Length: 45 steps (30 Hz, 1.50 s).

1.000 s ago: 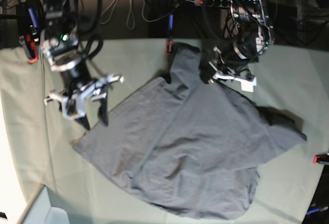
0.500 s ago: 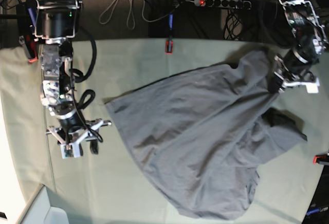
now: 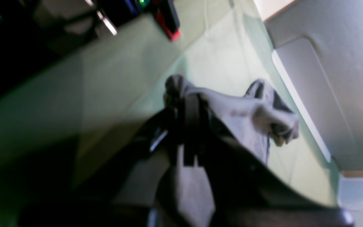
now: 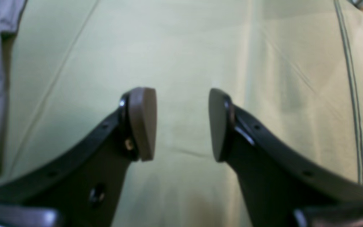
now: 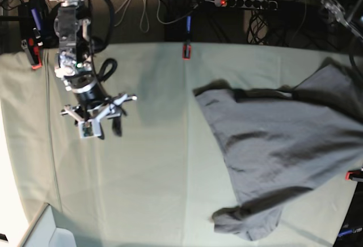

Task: Layout the t-shirt on the table in an organized manner, then fold the t-shirt properly
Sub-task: 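Drag the shirt with the left gripper while the right gripper releases, then grasp the shirt edge with the right gripper and lift it toward the left gripper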

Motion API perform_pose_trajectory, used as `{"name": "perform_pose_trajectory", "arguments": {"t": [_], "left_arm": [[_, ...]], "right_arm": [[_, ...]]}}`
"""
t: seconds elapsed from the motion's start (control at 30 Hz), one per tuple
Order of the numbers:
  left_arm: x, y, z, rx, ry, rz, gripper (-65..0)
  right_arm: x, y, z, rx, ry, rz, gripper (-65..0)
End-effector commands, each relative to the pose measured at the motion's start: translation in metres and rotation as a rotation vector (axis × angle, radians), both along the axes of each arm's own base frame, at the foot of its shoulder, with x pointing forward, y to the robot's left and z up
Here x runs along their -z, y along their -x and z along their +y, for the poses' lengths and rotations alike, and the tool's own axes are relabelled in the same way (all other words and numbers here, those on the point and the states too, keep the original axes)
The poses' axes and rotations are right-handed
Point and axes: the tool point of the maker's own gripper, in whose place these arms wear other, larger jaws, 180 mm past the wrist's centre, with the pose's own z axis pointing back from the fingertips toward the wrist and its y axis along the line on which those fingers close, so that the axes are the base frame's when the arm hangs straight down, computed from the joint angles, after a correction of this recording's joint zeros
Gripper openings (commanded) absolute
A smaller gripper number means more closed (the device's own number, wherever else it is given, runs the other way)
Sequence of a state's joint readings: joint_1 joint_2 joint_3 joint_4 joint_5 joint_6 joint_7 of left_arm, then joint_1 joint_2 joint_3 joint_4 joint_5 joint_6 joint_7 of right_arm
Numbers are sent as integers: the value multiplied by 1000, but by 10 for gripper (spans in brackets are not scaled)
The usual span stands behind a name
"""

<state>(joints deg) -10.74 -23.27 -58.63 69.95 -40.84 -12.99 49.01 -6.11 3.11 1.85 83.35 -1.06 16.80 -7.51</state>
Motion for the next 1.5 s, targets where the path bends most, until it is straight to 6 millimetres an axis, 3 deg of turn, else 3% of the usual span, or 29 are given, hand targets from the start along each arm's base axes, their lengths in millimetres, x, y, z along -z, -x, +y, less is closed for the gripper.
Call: {"name": "perform_pose_trajectory", "arguments": {"t": [0.0,0.2,0.3,0.4,0.5,0.63,0.77,0.9,0.97,1.1,1.2,1.47], "left_arm": [[-28,-3,17,-28,-61,-53,-649],[-28,-3,20,-44,-74,-36,-625],[-25,-2,20,-45,-71,-32,-502],[-11,-1,12,-45,-38,-13,-339],[1,4,5,-38,-9,-2,-269],[32,25,-38,44,102,36,-270],[65,71,-70,63,143,115,-269],[94,143,-62,-92,173,170,-266],[99,166,-54,-150,162,183,-266],[104,173,-48,-187,159,181,-266],[104,172,-37,-201,147,175,-267],[109,145,-16,-217,204,140,-268]], "right_arm": [[-20,-5,10,-22,-24,-67,-373],[-34,9,36,-87,-34,-95,-373],[-39,13,45,-111,-38,-108,-373],[-41,13,45,-109,-41,-112,-373],[-40,12,44,-108,-40,-109,-373],[-43,10,43,-105,-39,-117,-373],[-45,4,46,-112,-40,-126,-373],[-49,3,63,-157,-50,-136,-372],[-57,-6,71,-179,-51,-159,-372],[-50,-15,89,-209,-72,-141,-362],[-34,-18,109,-230,-102,-94,-310],[12,-38,169,-293,-154,85,-219]]}}
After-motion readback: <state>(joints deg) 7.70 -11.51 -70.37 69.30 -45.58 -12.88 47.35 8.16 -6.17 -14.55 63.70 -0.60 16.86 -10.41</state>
